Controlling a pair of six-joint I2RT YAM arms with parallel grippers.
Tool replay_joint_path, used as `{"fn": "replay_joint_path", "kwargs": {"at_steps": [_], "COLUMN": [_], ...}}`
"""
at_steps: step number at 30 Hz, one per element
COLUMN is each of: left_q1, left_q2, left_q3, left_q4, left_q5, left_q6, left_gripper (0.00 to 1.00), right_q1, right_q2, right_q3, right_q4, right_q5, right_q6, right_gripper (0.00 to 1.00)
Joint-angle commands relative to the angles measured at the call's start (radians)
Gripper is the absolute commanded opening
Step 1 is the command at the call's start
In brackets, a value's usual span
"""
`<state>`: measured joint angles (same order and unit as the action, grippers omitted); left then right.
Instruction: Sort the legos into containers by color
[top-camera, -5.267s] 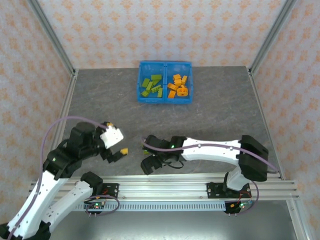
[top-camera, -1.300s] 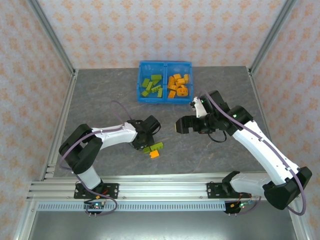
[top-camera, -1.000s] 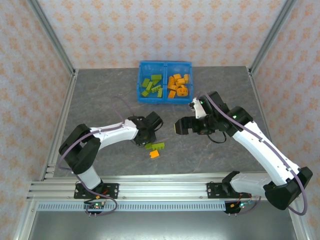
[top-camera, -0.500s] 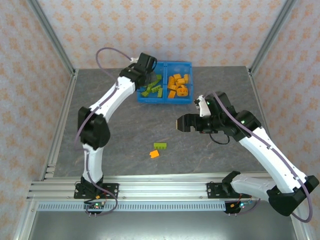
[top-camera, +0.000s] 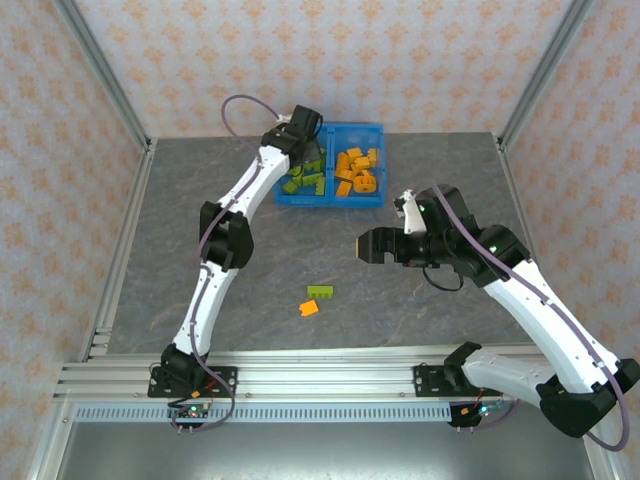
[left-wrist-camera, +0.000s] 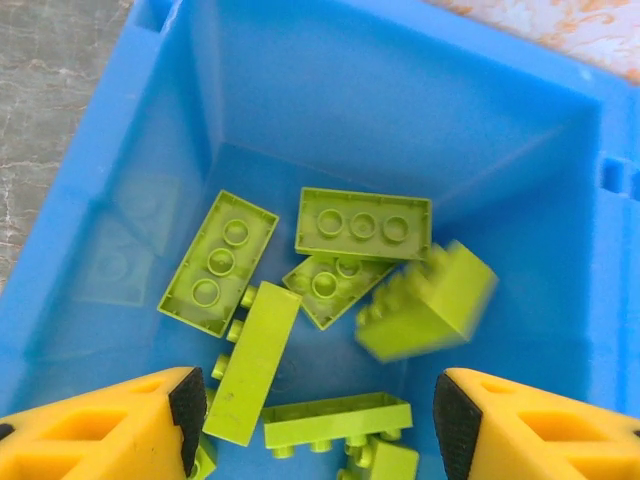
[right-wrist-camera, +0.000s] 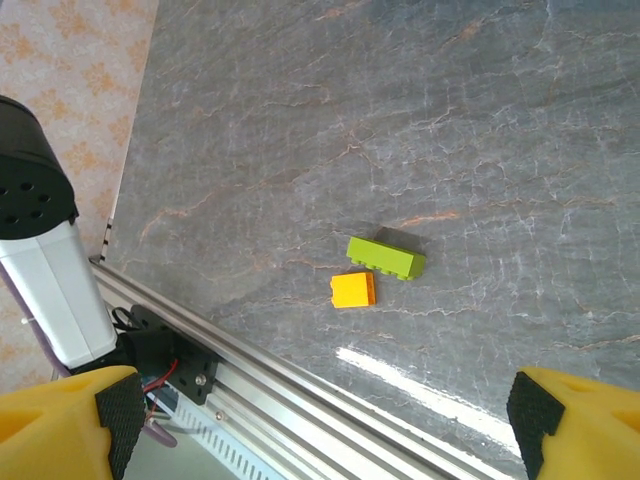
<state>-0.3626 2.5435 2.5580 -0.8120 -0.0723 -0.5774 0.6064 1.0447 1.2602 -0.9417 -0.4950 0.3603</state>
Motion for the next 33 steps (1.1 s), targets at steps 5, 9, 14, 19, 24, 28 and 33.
{"fn": "replay_joint_path", "kwargs": {"at_steps": [5, 9, 14, 19, 24, 28, 33], "left_q1": [-0.019, -0.057, -0.164, -0.317, -0.458, -0.503, -0.536], "left_q2": [-0.428, -0.767, -1.046, -1.120, -1.002, -0.879, -0.745], "left_q3": [-0.266, -0.677, -1.099, -1.359, -1.408, -1.379, -1.343], "left_q4": [-0.045, 0.025, 0.024, 0.074, 0.115, 0.148, 0.149], "left_q5": [0.112, 0.122, 0.087, 0.102, 0.063, 0.105, 0.110], "left_q6": [0.113, 0.134, 0.057, -0.155, -0.274, -0.298, -0.311], "left_gripper": [0.65, 0.66, 0.72, 0.98, 1.00, 1.00, 0.99], "right_q1": [0.004, 0.004, 0.004, 0.005, 0.005, 0.005, 0.005], "right_q2": [0.023, 0.030, 0.008, -0.041, -0.103, -0.135, -0.146], "right_q3": [-0.005, -0.022, -0.079, -0.144, -0.197, -0.209, -0.207], "right_q4": [0.004, 0.023, 0.021, -0.073, -0.075, -0.086, -0.105], "right_q5": [0.085, 0.109, 0.106, 0.088, 0.093, 0.111, 0.132], "right_q6": [0.009, 0.014, 0.019, 0.020, 0.056, 0.057, 0.050], "right_gripper": [0.95, 0.95, 0.96, 0.97, 0.97, 0.97, 0.97]}}
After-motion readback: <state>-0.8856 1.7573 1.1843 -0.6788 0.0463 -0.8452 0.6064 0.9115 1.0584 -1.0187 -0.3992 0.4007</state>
